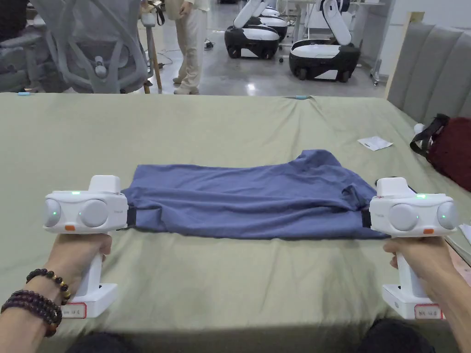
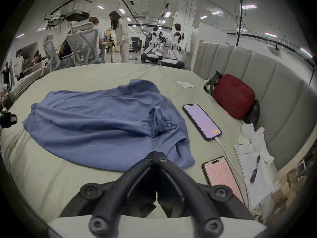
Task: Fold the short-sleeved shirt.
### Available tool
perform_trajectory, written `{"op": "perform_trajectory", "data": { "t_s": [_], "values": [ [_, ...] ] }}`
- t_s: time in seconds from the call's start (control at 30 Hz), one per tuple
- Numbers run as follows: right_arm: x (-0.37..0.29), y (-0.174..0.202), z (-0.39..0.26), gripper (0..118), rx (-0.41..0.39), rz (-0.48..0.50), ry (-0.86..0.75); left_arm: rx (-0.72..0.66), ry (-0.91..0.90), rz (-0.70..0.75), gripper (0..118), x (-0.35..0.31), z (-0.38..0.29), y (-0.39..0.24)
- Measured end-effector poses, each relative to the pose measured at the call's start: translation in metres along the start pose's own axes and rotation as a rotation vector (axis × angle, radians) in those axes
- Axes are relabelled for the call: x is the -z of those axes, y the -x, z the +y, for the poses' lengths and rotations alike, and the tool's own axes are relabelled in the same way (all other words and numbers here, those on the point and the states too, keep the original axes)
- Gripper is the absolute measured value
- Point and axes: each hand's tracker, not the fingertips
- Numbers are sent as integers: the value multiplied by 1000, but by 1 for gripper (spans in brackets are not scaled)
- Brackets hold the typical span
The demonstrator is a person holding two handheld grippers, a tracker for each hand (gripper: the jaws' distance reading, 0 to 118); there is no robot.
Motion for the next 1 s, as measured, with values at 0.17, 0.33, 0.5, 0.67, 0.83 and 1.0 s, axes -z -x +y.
{"op": "perform_trajectory", "data": {
  "t_s": [0.17,0.33,0.5,0.67,0.83,1.0],
  "values": [
    [11,-4,6,0,14,-5,-14,-24,0,1,0,12,6,-1],
    [23,-3,11,0,11,-1,-18,-1,35,26,73,42,15,-2],
    [42,-3,10,0,20,16,3,15,89,40,95,76,25,-4],
    [43,-8,6,0,25,15,18,-63,153,27,64,95,16,-1],
    [39,-19,10,0,40,20,22,31,110,-21,7,78,24,-14],
    [60,-41,22,110,109,39,35,-15,97,-24,7,73,29,-10]
  ]
}}
